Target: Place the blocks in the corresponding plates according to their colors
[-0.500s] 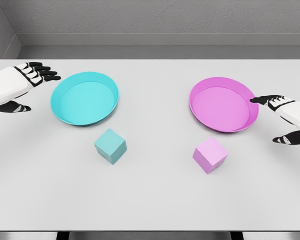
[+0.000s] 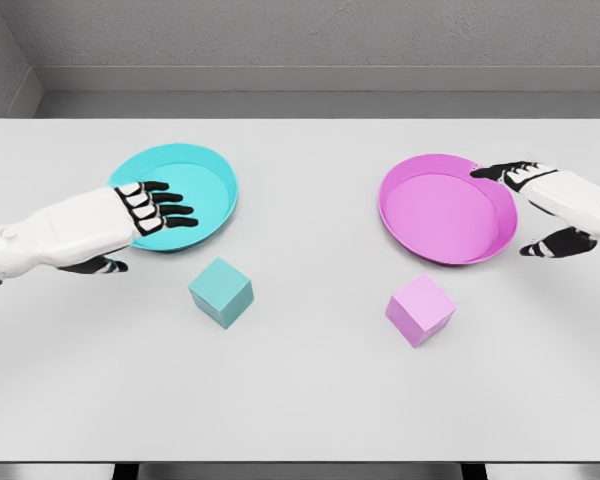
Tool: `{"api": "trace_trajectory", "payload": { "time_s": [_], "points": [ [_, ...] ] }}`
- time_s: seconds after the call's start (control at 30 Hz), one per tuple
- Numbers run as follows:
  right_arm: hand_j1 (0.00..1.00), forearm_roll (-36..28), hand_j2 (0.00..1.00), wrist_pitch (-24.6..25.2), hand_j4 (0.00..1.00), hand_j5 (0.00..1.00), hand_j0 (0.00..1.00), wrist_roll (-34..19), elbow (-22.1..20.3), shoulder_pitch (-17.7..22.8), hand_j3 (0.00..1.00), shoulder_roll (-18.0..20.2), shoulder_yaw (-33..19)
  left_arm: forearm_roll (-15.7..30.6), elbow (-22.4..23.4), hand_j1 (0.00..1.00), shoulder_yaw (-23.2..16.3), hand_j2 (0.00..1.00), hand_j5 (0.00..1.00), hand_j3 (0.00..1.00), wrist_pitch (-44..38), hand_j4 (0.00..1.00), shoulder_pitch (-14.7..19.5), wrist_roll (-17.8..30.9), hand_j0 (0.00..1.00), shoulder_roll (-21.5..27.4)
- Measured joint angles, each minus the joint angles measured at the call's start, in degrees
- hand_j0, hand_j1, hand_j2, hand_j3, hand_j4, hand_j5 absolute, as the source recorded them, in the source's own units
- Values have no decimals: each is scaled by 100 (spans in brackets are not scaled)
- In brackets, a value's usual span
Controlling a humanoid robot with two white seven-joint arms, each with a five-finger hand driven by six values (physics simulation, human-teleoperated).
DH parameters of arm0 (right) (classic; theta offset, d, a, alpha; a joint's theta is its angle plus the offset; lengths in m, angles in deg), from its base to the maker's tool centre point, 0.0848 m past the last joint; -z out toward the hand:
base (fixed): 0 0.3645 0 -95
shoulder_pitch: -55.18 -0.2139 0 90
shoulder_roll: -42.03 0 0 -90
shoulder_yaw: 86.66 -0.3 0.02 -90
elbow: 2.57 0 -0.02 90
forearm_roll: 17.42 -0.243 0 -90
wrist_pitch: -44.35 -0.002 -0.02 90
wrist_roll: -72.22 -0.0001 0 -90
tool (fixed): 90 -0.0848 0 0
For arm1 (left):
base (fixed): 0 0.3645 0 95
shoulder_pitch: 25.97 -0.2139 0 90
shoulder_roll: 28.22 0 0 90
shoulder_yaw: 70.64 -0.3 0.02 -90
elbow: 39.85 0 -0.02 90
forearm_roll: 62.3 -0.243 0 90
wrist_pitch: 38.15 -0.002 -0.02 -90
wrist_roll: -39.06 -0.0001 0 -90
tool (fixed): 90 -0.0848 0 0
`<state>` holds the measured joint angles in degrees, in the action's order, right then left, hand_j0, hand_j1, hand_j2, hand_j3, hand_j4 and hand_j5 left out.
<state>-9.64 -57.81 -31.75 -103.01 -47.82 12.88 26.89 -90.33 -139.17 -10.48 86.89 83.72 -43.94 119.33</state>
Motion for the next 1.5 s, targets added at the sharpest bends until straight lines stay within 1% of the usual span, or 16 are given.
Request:
{"api": "trace_trajectory", "payload": {
  "time_s": [0.07,0.17,0.27,0.4,0.53,0.63,0.77,0.87,0.93,0.97,1.0,1.03,1.23,1.33,1.4,1.5],
  "points": [
    [100,2,100,75,100,100,100,-409,0,-132,100,-198,187,72,-78,100,-119,100,100,100,0,100,0,-4,100,-37],
    [100,11,100,27,100,100,100,-916,-4,-149,100,-355,384,184,-160,100,-375,100,100,100,0,100,9,-5,100,-113],
    [100,15,100,-355,100,100,100,-1249,-7,-185,100,-410,486,226,-197,100,-573,100,100,100,0,100,18,-3,100,-241],
    [100,17,100,-683,100,100,100,-1509,-8,-509,100,-520,743,217,-211,100,-703,100,100,100,0,100,106,9,100,-354],
    [100,22,100,-889,100,100,100,-1636,-8,-598,100,-649,1038,202,-210,100,-970,100,100,100,-1,100,439,57,100,-477],
    [100,19,100,-954,100,100,100,-1666,-4,-598,100,-689,1185,155,-204,100,-1152,100,100,100,0,100,448,69,100,-536],
    [100,17,100,-854,100,100,100,-1678,-1,-598,100,-706,1298,117,-201,100,-1311,100,100,100,0,100,483,75,100,-554],
    [100,17,100,-726,100,100,100,-1680,0,-624,100,-710,1321,3,-200,100,-1456,100,100,100,0,100,774,80,100,-539],
    [100,18,100,-683,100,100,100,-1680,0,-624,100,-709,1325,-122,-201,100,-1544,100,100,100,0,100,826,97,100,-534],
    [85,20,85,-673,85,85,85,-1682,0,-633,85,-707,1326,-168,-200,100,-1576,100,100,100,0,100,879,103,100,-532],
    [60,20,60,-669,60,60,60,-1689,0,-642,60,-706,1327,-201,-200,100,-1622,100,100,100,-1,100,967,108,100,-528],
    [51,-3,51,-667,51,51,51,-1691,-1,-642,51,-705,1321,-239,-200,100,-1692,100,100,100,-1,100,1063,111,100,-526],
    [50,-58,50,-668,50,50,50,-1750,-6,-642,50,-702,1307,-358,-179,100,-1898,100,100,100,0,100,1134,119,100,-520],
    [50,-57,50,-670,50,50,50,-1764,-6,-651,50,-704,1290,-378,-143,100,-1926,100,100,100,0,100,1213,147,100,-522],
    [50,-11,50,-685,50,50,50,-1780,-3,-721,50,-703,1275,-385,-83,100,-1998,100,100,100,-1,100,1380,197,100,-548],
    [50,24,50,-693,50,50,50,-1794,-1,-765,50,-703,1257,-466,-14,100,-2090,100,100,100,0,100,1415,285,100,-606]
  ]
}}
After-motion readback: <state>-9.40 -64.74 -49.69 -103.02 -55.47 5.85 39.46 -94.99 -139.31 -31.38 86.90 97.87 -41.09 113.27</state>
